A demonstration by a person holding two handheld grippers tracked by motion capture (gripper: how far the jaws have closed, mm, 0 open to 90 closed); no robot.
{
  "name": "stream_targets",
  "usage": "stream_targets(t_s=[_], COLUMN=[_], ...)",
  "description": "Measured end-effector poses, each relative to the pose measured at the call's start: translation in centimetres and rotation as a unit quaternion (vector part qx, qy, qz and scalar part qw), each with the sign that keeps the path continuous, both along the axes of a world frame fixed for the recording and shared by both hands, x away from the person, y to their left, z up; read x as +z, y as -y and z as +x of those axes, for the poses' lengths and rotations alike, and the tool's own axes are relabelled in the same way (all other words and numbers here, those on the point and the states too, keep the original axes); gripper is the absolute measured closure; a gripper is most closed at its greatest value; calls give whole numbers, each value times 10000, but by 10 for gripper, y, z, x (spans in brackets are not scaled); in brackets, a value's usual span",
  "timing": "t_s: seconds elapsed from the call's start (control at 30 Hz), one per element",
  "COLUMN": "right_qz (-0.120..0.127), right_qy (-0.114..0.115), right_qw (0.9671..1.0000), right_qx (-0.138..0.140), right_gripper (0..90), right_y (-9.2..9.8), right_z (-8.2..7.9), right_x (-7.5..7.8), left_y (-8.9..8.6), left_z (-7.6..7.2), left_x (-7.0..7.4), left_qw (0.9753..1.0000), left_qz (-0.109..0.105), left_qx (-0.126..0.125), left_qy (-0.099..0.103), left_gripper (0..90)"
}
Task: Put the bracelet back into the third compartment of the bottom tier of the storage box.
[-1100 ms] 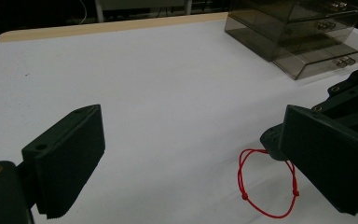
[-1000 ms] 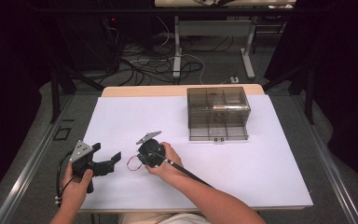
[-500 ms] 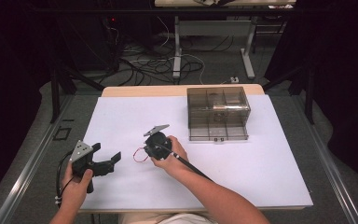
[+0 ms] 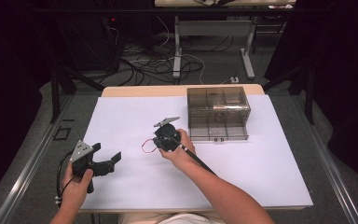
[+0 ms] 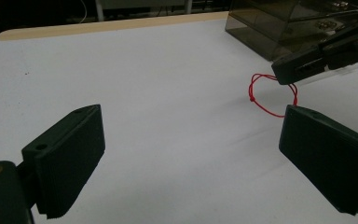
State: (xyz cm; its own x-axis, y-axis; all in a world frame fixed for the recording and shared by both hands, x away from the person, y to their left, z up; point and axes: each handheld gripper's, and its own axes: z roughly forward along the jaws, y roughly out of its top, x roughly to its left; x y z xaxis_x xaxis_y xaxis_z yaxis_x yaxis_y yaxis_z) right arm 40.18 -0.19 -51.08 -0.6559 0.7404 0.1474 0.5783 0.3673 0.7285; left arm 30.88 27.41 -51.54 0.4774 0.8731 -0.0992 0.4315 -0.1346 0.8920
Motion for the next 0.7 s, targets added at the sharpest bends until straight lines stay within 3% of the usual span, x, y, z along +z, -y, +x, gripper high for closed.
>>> stream_targets(t_s=[0.03, 0.07, 0.1, 0.13, 0.2, 0.23, 0.3, 0.37, 0.43, 0.7], right_qz=[-81, 62, -61, 81, 133, 31, 161, 50, 140, 60], right_qy=[-60, 58, -53, 43, 88, 8, 139, 52, 126, 123], right_qw=[9999, 9999, 9999, 9997, 9993, 9995, 9989, 9990, 9985, 9973], right_qx=[-60, -121, -146, -226, -325, -322, -420, -447, -518, -727], right_gripper=[900, 900, 900, 900, 900, 900, 900, 900, 900, 900], right_y=[6, 8, 12, 14, 20, 24, 29, 35, 39, 61], right_z=[3, 5, 7, 9, 12, 13, 16, 18, 20, 25], right_x=[3, 1, 4, 3, 4, 6, 6, 9, 10, 17], left_y=[0, 0, 0, 0, 0, 0, 0, 0, 0, 0], left_z=[0, 0, 0, 0, 0, 0, 0, 0, 0, 0], left_x=[0, 0, 0, 0, 0, 0, 0, 0, 0, -1], left_qw=[10000, 10000, 10000, 10000, 10000, 10000, 10000, 10000, 10000, 10000], left_qz=[0, -28, -25, -22, -26, 2, -22, -21, -20, -13], left_qx=[1, 8, 11, 15, 13, 8, 12, 12, 14, 19], left_qy=[2, -10, -10, -17, -10, -1, -11, -11, -10, -17], left_gripper=[72, 72, 71, 72, 72, 72, 72, 72, 72, 72])
